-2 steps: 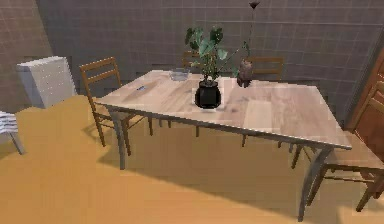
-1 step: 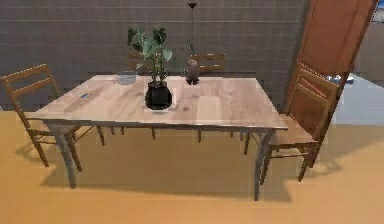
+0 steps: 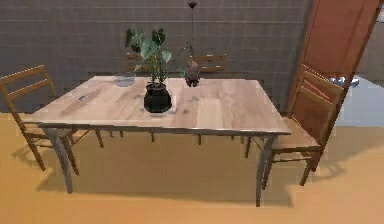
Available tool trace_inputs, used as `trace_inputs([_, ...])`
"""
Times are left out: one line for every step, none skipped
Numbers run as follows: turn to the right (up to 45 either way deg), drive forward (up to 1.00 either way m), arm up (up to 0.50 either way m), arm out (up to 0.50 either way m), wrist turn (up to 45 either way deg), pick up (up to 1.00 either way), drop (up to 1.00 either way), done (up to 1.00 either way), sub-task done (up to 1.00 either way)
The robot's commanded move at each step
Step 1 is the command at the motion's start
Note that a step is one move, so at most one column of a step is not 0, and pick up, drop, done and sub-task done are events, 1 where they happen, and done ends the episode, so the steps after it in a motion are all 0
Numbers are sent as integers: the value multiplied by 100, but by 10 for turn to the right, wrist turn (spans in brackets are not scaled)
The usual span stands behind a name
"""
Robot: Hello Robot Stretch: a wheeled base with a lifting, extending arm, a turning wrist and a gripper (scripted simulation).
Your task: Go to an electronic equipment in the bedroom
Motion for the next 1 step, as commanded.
trace_inputs([450,0,0,0,0,0,0,0,0])
